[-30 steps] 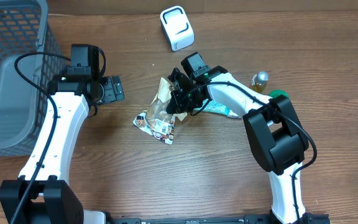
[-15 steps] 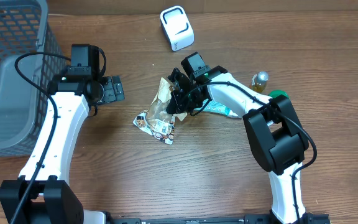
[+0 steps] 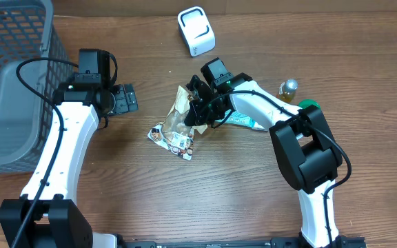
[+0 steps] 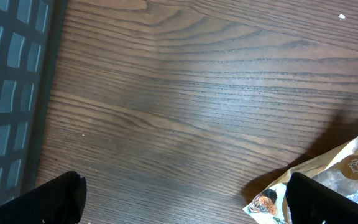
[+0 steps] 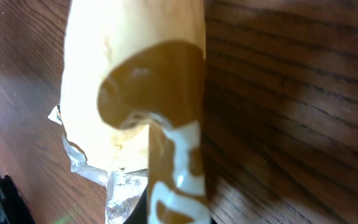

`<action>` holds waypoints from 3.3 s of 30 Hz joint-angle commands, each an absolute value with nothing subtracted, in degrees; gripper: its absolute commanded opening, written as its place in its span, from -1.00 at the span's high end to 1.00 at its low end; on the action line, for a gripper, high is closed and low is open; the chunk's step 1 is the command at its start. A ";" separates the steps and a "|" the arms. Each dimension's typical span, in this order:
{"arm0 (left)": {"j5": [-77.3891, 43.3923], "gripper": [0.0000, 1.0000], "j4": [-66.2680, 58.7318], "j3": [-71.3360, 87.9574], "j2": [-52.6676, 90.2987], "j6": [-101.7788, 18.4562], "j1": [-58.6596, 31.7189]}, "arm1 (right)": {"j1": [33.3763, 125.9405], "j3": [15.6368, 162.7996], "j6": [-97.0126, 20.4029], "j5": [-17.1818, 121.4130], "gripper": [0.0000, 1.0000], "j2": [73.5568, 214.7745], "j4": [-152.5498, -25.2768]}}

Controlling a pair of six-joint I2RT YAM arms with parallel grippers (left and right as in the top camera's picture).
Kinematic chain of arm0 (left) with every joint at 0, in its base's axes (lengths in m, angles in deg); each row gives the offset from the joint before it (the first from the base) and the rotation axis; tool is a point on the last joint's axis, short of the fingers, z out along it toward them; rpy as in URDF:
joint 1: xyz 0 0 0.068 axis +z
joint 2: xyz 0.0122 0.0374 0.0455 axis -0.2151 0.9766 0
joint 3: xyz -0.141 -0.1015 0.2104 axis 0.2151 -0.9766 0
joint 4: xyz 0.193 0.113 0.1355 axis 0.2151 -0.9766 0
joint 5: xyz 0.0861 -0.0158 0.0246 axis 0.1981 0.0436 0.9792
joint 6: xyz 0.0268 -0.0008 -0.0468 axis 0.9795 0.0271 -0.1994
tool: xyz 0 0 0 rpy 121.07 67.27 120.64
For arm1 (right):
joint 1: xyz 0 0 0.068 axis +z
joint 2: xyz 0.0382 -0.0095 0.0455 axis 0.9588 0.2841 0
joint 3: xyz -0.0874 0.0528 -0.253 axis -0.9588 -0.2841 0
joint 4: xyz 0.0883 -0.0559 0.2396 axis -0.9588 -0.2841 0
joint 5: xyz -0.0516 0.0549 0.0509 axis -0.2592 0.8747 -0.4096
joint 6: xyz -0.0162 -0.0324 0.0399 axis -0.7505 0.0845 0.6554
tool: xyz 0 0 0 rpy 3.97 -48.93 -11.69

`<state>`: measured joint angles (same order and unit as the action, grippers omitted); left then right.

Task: Scan the item barcode

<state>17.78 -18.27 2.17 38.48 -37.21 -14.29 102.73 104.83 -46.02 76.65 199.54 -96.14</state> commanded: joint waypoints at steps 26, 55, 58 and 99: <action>18.54 -0.99 -18.36 2.52 38.78 -37.78 -14.68 | 103.06 131.09 -55.46 34.42 0.93 192.81 -98.15; 18.52 -0.99 -18.36 2.52 38.78 -37.78 -14.68 | 106.58 130.82 -98.37 6.97 0.93 210.95 -45.63; 18.54 -0.99 -18.36 2.52 38.78 -37.78 -14.68 | 106.47 130.82 -98.35 8.96 0.93 212.09 -45.08; 18.52 -0.99 -18.36 2.52 38.78 -37.78 -14.68 | 106.90 130.84 -77.47 15.63 0.93 216.72 -48.93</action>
<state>17.80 -18.38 2.15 38.48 -37.21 -14.29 107.23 129.99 -79.09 14.10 216.72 -49.32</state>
